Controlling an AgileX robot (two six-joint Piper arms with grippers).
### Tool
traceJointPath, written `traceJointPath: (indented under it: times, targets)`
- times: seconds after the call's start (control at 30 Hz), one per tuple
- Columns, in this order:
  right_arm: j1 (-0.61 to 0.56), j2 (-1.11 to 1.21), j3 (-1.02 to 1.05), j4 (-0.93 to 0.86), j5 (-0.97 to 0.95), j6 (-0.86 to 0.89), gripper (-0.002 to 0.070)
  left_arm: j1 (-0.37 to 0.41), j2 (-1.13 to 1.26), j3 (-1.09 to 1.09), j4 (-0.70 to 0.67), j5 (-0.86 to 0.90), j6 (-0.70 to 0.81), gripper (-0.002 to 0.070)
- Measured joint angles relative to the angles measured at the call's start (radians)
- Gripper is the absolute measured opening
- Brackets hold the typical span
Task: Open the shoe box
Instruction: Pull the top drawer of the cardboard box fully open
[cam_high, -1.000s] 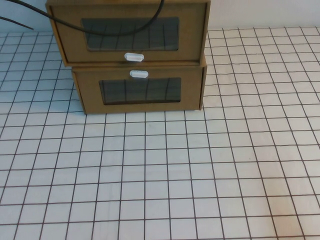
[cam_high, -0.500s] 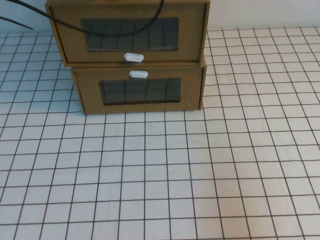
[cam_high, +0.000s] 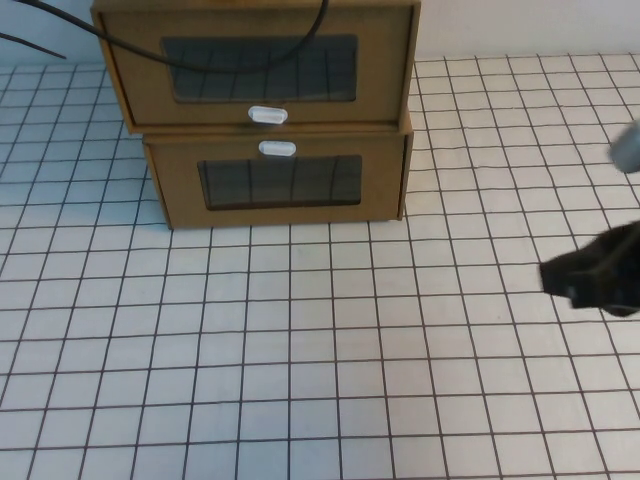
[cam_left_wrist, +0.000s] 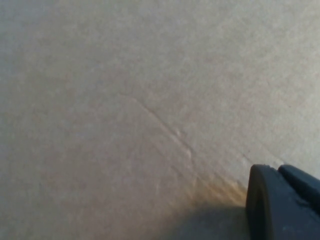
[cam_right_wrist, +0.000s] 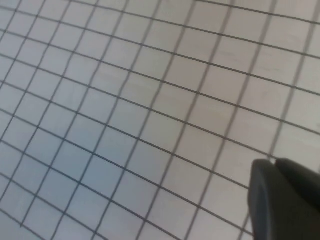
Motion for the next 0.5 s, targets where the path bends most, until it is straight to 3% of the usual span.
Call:
traceJointPath:
  times: [0.1, 0.3, 0.5]
  targets:
    - [0.171, 0.136, -0.122, -0.095, -0.028, 0.066, -0.0013, 0.0, 0.0, 0.0, 0.0, 0.0, 0.0, -0.0002]
    - [0.471, 0.402, -0.377, -0.478, -0.032, 0.264, -0.0013, 0.0, 0.0, 0.0, 0.0, 0.0, -0.002, -0.0002]
    - [0.62, 0.584, -0.543, -0.826, -0.041, 0.337, -0.0013, 0.0, 0.0, 0.0, 0.0, 0.0, -0.011, -0.0002]
